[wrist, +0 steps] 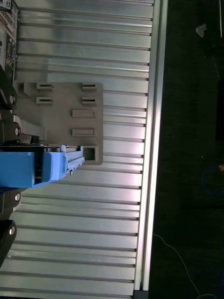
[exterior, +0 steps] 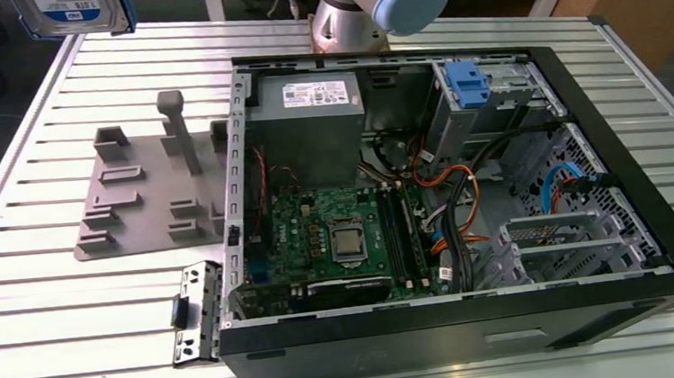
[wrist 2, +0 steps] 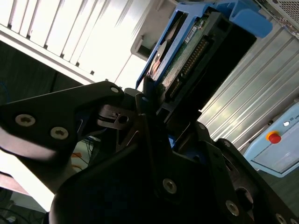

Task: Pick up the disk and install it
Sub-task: 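Pick up the disk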

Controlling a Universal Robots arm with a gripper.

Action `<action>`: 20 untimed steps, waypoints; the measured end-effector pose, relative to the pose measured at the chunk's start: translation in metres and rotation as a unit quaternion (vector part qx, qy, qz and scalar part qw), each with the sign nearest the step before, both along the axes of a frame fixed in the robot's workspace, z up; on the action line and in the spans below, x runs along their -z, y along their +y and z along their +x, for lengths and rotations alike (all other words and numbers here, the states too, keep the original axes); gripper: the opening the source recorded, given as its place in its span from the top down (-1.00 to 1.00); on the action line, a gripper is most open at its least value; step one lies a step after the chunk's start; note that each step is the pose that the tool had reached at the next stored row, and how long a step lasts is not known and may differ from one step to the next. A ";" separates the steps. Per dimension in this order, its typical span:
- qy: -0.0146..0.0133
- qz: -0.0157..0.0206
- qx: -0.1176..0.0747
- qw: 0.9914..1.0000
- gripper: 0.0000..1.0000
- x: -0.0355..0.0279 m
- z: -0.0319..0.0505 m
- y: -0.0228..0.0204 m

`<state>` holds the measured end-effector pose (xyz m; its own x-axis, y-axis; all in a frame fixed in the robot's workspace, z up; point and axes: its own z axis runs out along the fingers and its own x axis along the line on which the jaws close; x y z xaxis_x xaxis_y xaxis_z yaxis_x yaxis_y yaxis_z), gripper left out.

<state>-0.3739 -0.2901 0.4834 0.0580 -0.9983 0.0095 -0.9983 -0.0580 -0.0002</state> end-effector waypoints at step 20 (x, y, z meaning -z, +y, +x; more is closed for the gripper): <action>0.000 0.000 0.000 1.000 0.28 0.0000 0.0284 -0.0126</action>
